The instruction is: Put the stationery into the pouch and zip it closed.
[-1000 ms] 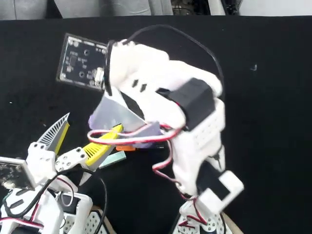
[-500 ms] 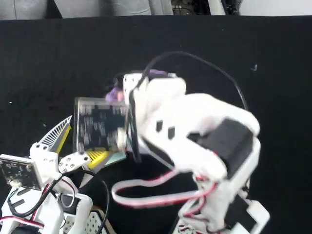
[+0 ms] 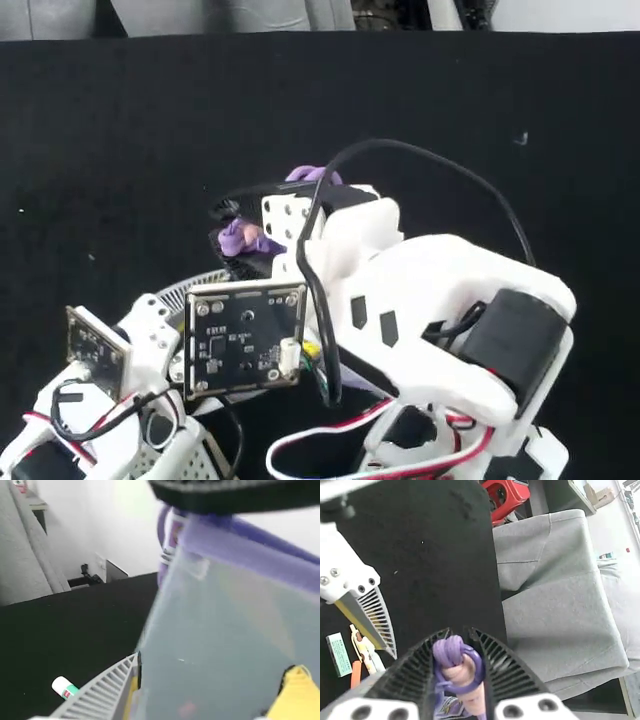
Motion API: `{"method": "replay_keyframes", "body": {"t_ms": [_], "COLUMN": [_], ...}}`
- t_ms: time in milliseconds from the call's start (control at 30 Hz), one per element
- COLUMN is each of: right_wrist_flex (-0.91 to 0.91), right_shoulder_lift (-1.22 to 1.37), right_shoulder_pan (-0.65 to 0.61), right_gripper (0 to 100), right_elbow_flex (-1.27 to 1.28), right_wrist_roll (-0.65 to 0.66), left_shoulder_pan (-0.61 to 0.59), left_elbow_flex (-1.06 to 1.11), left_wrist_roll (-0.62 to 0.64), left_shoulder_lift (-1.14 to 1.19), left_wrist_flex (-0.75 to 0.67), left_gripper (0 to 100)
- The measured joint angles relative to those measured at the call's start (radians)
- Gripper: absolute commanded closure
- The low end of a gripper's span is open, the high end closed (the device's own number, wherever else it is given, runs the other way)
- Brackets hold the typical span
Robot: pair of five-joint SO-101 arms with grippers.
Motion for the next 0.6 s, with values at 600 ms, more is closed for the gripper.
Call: {"method": "replay_keyframes", "body": {"t_ms": [600], "right_wrist_flex": [-0.057], "right_shoulder_lift": [0.103], "right_shoulder_pan": [0.181], "right_gripper": [98.8], "right_elbow_flex": [0.003], "right_wrist_roll": [0.0], "left_shoulder_pan": [-0.005], "left_elbow_flex": [-0.002], "left_wrist_roll": [0.0], "left_shoulder_lift": [0.0], "left_wrist_flex": [0.121], "left_gripper": [57]}}
